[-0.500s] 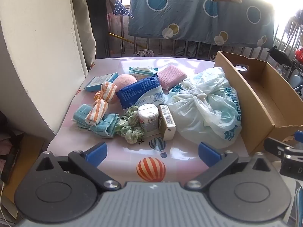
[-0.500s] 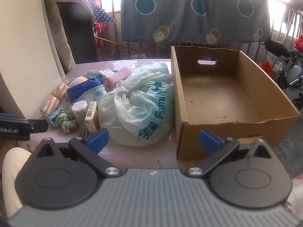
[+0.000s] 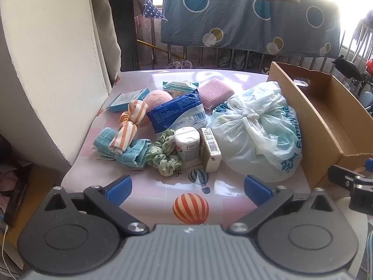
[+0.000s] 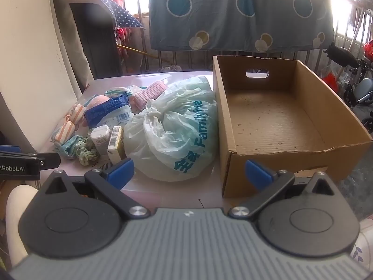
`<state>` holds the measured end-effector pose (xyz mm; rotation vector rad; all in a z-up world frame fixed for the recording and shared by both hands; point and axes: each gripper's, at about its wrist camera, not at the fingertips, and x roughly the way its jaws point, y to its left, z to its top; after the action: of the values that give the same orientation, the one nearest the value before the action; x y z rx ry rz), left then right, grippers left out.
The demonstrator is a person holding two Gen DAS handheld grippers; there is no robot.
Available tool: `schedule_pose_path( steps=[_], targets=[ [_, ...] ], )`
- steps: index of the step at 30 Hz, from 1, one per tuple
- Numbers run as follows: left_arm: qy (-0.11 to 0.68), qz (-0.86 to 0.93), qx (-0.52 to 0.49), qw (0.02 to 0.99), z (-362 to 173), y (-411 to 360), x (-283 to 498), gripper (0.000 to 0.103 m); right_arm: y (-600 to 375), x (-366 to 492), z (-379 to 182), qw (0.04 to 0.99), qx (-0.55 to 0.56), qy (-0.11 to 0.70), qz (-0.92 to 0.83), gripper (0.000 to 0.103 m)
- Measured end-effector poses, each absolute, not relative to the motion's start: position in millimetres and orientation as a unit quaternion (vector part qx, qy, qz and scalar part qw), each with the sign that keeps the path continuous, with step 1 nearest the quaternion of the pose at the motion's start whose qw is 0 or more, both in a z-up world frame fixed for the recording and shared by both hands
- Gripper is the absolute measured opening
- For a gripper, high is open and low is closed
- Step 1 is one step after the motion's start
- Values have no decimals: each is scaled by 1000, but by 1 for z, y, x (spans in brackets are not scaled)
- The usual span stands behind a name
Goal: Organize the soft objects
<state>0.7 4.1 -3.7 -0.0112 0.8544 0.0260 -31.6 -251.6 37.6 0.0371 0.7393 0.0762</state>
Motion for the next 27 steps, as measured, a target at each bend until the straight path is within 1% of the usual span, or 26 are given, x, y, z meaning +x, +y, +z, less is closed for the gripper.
schedule_pose_path(
  steps=[27],
  targets=[
    [420, 10, -4, 907, -7, 0, 1, 103, -248, -26, 33, 926, 17, 374, 35, 102]
  ],
)
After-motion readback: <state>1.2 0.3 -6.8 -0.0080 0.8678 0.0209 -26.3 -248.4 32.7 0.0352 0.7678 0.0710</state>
